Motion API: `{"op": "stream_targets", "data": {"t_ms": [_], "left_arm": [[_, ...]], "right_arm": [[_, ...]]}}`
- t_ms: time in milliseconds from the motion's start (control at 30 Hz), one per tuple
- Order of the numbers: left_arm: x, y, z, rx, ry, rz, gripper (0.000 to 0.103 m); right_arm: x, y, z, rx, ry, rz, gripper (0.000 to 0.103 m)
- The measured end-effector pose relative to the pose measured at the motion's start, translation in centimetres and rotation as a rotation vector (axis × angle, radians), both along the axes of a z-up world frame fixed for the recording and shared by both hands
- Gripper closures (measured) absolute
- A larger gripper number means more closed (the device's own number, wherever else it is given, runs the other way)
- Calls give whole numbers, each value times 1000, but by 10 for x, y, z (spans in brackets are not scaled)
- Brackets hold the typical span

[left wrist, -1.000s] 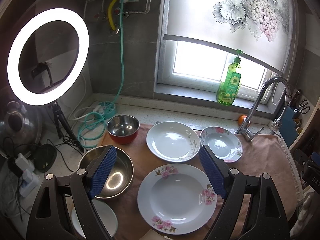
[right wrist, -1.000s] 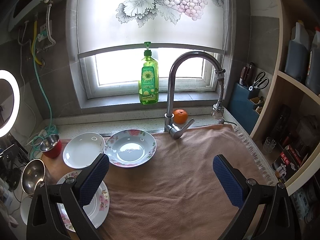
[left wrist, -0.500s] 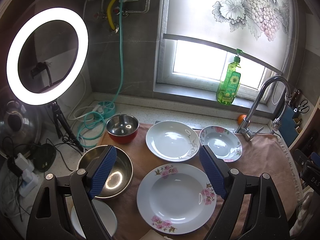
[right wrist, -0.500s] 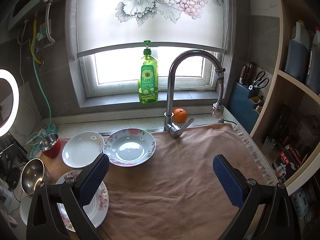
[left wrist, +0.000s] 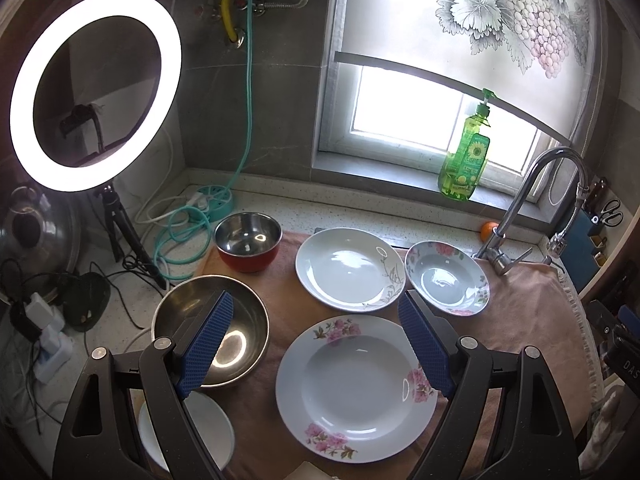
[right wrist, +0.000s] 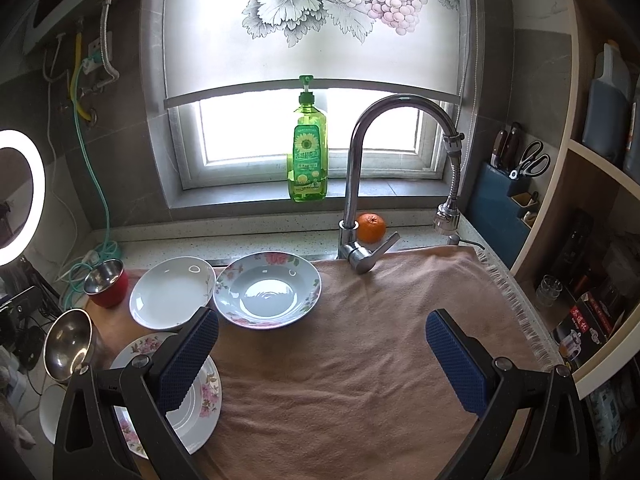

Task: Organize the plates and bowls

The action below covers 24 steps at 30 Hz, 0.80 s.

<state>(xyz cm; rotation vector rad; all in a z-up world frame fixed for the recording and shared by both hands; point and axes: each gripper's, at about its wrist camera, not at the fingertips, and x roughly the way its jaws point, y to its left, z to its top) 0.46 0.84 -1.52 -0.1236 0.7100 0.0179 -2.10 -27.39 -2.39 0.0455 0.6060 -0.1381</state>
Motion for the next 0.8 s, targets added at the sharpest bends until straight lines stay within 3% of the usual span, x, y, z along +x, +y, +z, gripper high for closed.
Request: {"op": "stream_targets", "data": {"t_ms": [233,567,800], "left_arm": [[3,11,-9,-27,45,16,18],[-4,28,-20,-67,86,57,18],[-14,30,-29,-114,108,75,18]], "right_arm": [[3,4,-5,27,-1,48,1],[22,6,-20,65,74,79,1],[27,10,-23,82,64,114,1]]}}
